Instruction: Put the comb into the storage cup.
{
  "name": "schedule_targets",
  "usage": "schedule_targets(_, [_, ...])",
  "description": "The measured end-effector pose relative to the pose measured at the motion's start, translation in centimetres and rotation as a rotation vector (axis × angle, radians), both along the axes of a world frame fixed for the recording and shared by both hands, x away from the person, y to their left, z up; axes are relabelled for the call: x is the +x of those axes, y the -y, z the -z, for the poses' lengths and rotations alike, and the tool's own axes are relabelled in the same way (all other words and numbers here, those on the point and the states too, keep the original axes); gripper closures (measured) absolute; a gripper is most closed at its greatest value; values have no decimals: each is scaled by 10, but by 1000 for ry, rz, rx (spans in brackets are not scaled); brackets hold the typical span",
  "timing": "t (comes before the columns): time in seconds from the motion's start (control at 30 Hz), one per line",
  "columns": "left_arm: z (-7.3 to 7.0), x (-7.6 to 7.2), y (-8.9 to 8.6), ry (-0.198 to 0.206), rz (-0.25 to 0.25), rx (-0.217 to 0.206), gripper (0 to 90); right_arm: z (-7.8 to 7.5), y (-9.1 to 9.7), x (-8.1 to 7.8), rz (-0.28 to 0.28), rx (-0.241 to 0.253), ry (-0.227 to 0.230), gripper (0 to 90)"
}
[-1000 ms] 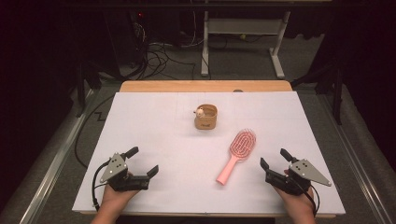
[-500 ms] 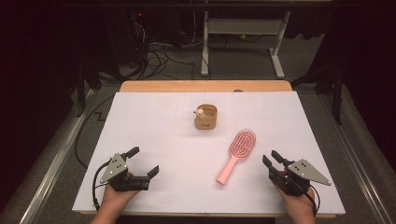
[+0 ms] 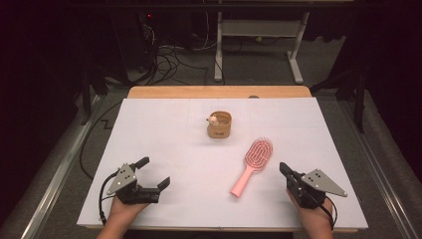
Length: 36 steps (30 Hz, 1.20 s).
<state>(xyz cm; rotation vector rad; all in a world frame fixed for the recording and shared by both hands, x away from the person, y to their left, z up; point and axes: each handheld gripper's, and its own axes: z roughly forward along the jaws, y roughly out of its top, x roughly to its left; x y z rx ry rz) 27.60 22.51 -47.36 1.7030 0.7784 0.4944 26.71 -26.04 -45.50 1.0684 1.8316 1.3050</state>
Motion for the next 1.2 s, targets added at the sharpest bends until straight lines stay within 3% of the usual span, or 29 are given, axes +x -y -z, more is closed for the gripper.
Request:
schedule_targets(0.2, [0, 1, 1, 0, 6, 2, 0, 2, -13, 4, -64, -22, -32, 900])
schedule_targets(0.37, [0, 1, 1, -2, 12, 4, 0, 5, -36, 10, -146, -60, -73, 900])
schedule_targets(0.6, [1, 1, 1, -1, 17, 4, 0, 6, -61, 17, -199, -121, -99, 900])
schedule_targets(0.93, [1, 0, 2, -4, 21, 3, 0, 5, -88, 26, -244, -152, -126, 900])
schedule_targets(1.03, [1, 0, 1, -5, 21, 4, 0, 5, -102, 32, -269, -189, -135, 900])
schedule_targets(1.07, [1, 0, 1, -6, 21, 4, 0, 5, -107, 35, -281, -226, -137, 900])
schedule_targets(1.2, [2, 1, 1, -11, 22, 3, 0, 8, -112, 43, -295, -252, -182, 900])
